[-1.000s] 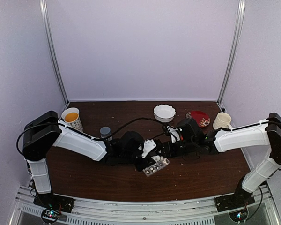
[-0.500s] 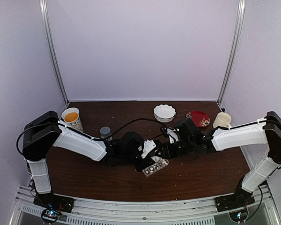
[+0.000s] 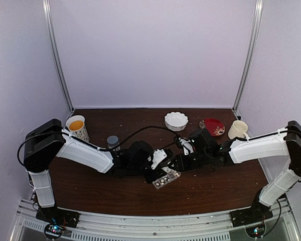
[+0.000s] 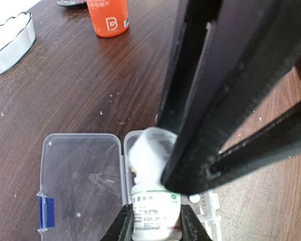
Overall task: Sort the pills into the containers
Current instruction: Pour the pill into the compartment of the pill container.
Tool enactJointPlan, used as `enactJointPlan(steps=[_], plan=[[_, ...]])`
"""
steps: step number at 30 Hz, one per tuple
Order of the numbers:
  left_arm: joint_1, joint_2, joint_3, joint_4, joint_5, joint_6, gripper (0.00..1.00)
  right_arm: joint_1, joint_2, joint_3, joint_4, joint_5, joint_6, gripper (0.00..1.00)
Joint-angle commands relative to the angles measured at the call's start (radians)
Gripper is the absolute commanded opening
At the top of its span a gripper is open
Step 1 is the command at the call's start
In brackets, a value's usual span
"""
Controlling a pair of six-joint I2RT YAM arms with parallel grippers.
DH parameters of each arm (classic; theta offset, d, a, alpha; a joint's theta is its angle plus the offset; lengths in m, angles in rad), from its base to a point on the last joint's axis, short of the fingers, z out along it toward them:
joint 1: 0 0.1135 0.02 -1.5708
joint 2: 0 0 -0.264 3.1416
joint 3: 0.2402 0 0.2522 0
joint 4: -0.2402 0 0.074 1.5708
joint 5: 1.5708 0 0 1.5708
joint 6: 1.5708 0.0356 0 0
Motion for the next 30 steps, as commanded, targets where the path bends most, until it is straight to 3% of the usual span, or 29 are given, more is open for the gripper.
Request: enactJointPlan(steps=[1, 30], plan=[[-0.007, -0.051, -0.036, 0.087, 0.022, -0.006, 0.0, -0.004, -0.055, -0.019, 0.008, 0.032, -0.007, 0.0], [-0.032, -0.01, -0.022, 0.056, 0.034, -0.025, 0.0, 0.023, -0.069, -0.085, 0.056, 0.002, 0.036, 0.0]])
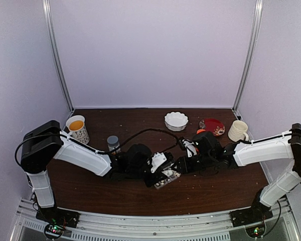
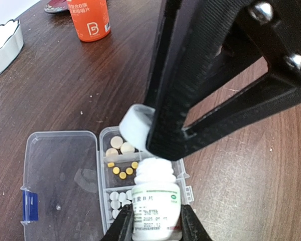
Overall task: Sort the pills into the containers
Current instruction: Pour the pill into the compartment of the pill container.
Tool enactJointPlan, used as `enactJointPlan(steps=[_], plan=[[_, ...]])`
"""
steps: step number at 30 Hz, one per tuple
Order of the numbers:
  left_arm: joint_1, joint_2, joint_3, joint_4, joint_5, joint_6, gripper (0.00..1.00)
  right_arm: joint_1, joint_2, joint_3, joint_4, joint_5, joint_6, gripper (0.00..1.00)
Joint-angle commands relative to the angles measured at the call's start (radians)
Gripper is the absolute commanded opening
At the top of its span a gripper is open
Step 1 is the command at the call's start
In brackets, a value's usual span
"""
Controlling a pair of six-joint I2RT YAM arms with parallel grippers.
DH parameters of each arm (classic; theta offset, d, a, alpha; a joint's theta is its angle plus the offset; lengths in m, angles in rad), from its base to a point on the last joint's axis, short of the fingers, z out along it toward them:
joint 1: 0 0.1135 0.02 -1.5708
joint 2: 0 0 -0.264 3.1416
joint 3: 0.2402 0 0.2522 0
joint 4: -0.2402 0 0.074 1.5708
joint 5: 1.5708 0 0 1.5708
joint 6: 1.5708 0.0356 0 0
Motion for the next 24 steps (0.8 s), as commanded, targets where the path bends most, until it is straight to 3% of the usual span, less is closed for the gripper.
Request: enactJointPlan(steps=[1, 9, 18, 24], plan=[[-0.006, 0.019, 0.035, -0.003, 0.003, -0.007, 0.0, 0.027, -0.004, -0.021, 0.051, -0.011, 0.029, 0.0], [-0.008, 0.025, 0.045, -0.015, 0.007, -0.007, 0.0, 0.047, 0.02, -0.024, 0.074, -0.012, 0.04, 0.0], [-0.016, 0.025, 0.048, -0.025, 0.011, -0.004, 0.0, 0.046, -0.066, -0.001, 0.033, 0.026, 0.039, 0.0], [-0.018, 0.026, 0.047, -0.031, 0.012, -0.003, 0.0, 0.088, 0.038, -0.061, 0.136, -0.015, 0.103, 0.0]])
